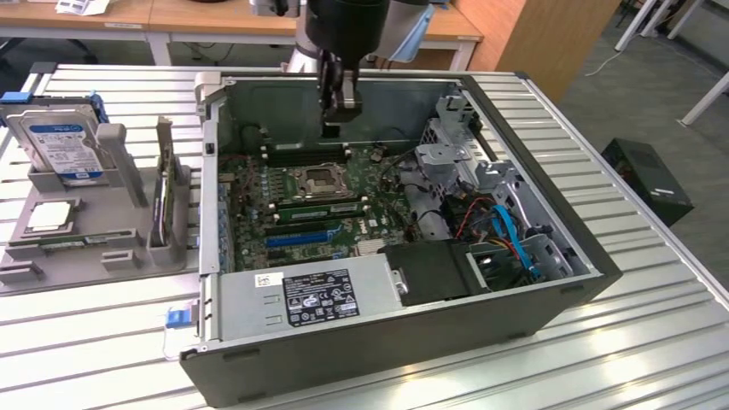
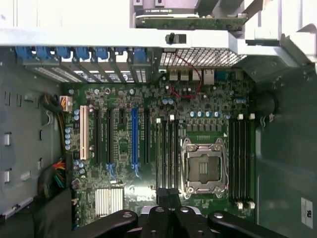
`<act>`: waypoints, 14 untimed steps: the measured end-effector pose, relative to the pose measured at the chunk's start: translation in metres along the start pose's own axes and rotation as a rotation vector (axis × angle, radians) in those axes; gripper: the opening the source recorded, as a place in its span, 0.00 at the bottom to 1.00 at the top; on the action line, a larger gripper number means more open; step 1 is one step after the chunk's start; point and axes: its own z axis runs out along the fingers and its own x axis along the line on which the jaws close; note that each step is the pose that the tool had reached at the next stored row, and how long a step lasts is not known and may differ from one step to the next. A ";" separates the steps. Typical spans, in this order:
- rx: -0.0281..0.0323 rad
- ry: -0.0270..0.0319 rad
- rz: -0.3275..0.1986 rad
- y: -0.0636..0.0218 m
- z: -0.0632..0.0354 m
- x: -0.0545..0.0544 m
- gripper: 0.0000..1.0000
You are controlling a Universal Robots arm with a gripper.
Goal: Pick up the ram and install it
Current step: 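Press down the ram until it locks into place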
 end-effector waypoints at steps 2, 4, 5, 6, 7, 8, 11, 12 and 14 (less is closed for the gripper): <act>-0.0019 0.0000 0.000 -0.0048 -0.0001 0.000 0.11; -0.0040 0.0001 0.000 -0.0095 -0.0002 0.000 0.11; -0.0049 0.0000 0.000 -0.0114 -0.0002 0.000 0.11; -0.0061 0.0002 0.000 -0.0137 -0.0003 0.000 0.11; -0.0070 0.0002 0.000 -0.0157 -0.0004 0.000 0.11; -0.0079 0.0003 0.000 -0.0175 -0.0005 0.000 0.11; -0.0082 0.0002 0.000 -0.0186 -0.0005 -0.001 0.11; -0.0082 0.0002 0.000 -0.0186 -0.0005 -0.001 0.11; -0.0081 0.0003 0.000 -0.0186 -0.0004 0.000 0.11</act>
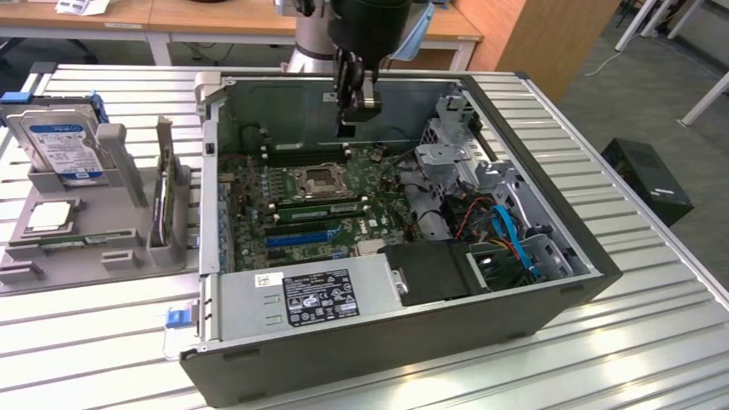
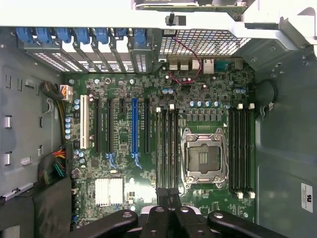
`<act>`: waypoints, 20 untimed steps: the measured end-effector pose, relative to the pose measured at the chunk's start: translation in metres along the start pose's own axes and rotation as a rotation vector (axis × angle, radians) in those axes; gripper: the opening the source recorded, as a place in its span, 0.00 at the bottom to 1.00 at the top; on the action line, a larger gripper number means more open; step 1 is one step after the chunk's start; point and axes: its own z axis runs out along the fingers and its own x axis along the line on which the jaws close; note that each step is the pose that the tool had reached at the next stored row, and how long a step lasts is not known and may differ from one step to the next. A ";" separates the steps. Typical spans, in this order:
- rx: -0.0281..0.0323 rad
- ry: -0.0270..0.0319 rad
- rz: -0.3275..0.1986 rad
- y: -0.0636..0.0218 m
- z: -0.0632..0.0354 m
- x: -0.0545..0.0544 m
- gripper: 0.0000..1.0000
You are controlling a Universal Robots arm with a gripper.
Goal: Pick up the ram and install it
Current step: 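Press down the ram until it locks into place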
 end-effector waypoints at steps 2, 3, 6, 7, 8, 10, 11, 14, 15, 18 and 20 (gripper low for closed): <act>0.0000 0.0000 0.000 0.0000 0.0000 0.000 0.11; 0.0000 0.0000 0.000 0.0000 0.0000 0.000 0.11; 0.0000 0.0000 0.000 0.0000 0.0000 0.000 0.11; -0.0001 0.0000 0.000 0.0000 0.0000 0.000 0.11; 0.0000 -0.0001 0.001 0.0000 0.0000 0.000 0.11; 0.0003 -0.0003 0.009 0.0000 0.0000 0.000 0.11; 0.0009 -0.0006 0.020 -0.0001 0.0001 0.000 0.11; 0.0030 -0.0019 0.072 0.0000 0.0002 0.000 0.11; 0.0037 -0.0024 0.090 0.0000 0.0003 0.000 0.11; 0.0061 -0.0038 0.145 0.0000 0.0005 0.000 0.11; 0.0077 -0.0049 0.181 0.0000 0.0006 0.000 0.11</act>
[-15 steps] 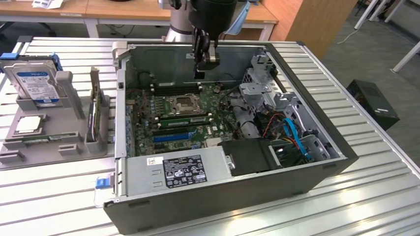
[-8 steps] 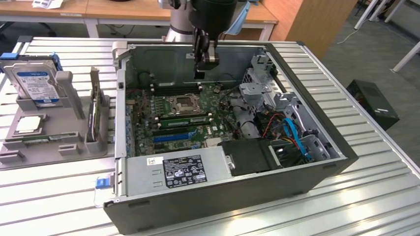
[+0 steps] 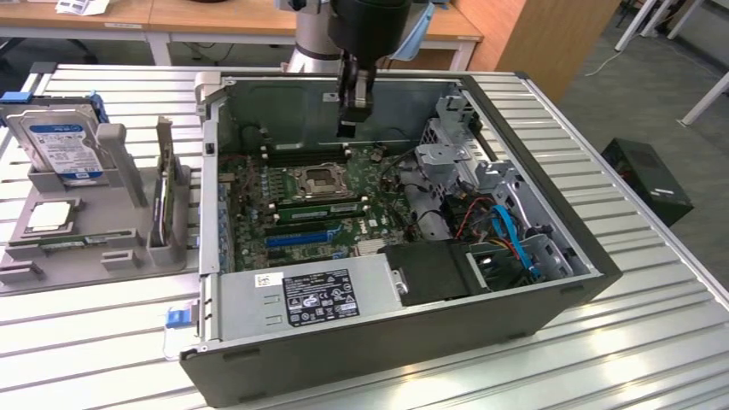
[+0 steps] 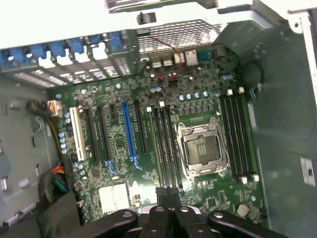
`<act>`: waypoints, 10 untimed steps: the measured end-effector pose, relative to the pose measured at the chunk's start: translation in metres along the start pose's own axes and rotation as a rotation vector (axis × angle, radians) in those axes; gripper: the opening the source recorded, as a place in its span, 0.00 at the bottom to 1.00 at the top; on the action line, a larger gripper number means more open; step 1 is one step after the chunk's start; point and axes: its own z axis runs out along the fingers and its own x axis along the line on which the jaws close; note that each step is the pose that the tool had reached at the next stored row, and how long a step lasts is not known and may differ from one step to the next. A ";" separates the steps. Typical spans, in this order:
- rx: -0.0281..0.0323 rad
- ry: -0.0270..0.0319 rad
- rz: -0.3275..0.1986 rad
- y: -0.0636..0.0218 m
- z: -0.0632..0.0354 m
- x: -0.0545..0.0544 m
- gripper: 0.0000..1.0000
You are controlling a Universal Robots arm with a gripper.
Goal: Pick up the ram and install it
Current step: 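Press down the ram until it locks into place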
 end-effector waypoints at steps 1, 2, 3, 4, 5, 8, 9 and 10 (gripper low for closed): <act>0.0007 -0.0003 0.017 0.0000 0.0000 0.000 0.11; 0.0015 -0.0008 0.037 0.0000 0.0001 0.000 0.11; 0.0022 -0.0013 0.055 0.0000 0.0001 0.000 0.11; 0.0031 -0.0018 0.073 0.0000 0.0002 0.000 0.11; 0.0038 -0.0023 0.091 0.0000 0.0003 0.000 0.11; 0.0061 -0.0038 0.145 0.0000 0.0005 0.000 0.11; 0.0069 -0.0042 0.164 0.0000 0.0005 0.000 0.11; 0.0076 -0.0047 0.182 0.0000 0.0006 0.000 0.11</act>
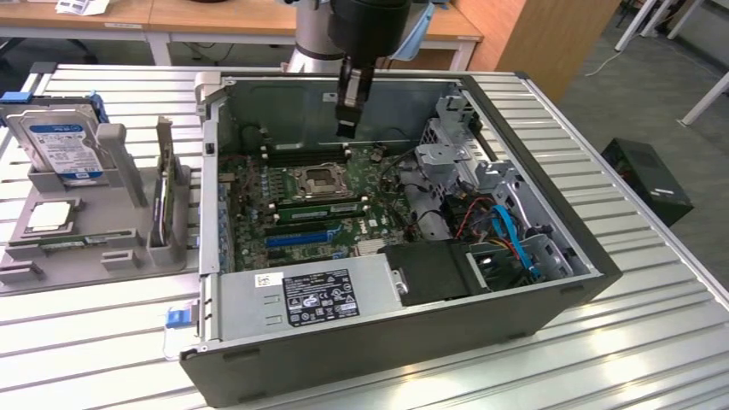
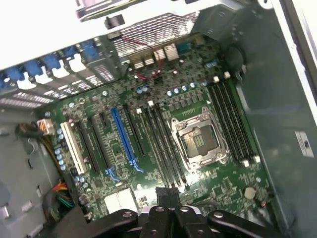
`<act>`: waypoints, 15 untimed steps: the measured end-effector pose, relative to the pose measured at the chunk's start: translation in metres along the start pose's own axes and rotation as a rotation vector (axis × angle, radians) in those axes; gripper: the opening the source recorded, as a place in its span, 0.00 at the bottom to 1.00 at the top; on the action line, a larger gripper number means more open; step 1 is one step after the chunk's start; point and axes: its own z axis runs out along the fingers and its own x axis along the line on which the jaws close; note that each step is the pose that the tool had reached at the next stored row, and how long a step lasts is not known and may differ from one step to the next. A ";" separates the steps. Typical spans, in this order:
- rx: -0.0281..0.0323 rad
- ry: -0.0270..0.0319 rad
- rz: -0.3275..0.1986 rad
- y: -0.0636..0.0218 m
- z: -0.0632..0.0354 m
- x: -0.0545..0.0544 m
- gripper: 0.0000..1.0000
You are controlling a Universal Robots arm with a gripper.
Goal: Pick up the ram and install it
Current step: 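Press down the ram until it locks into place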
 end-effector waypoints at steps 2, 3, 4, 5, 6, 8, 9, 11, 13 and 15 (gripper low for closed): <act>0.0015 -0.0010 0.036 0.0000 0.0001 0.000 0.11; 0.0023 -0.0015 0.054 0.0000 0.0002 0.000 0.11; 0.0030 -0.0019 0.072 0.0000 0.0003 0.000 0.11; 0.0038 -0.0024 0.091 0.0000 0.0003 0.000 0.11; 0.0046 -0.0029 0.109 0.0000 0.0004 0.000 0.11; 0.0061 -0.0037 0.145 0.0000 0.0005 0.000 0.11; 0.0068 -0.0042 0.163 0.0000 0.0006 0.000 0.11; 0.0085 -0.0051 0.200 0.0000 0.0007 0.000 0.11; 0.0100 -0.0061 0.236 0.0000 0.0009 0.000 0.11; 0.0115 -0.0071 0.272 0.0000 0.0010 0.000 0.11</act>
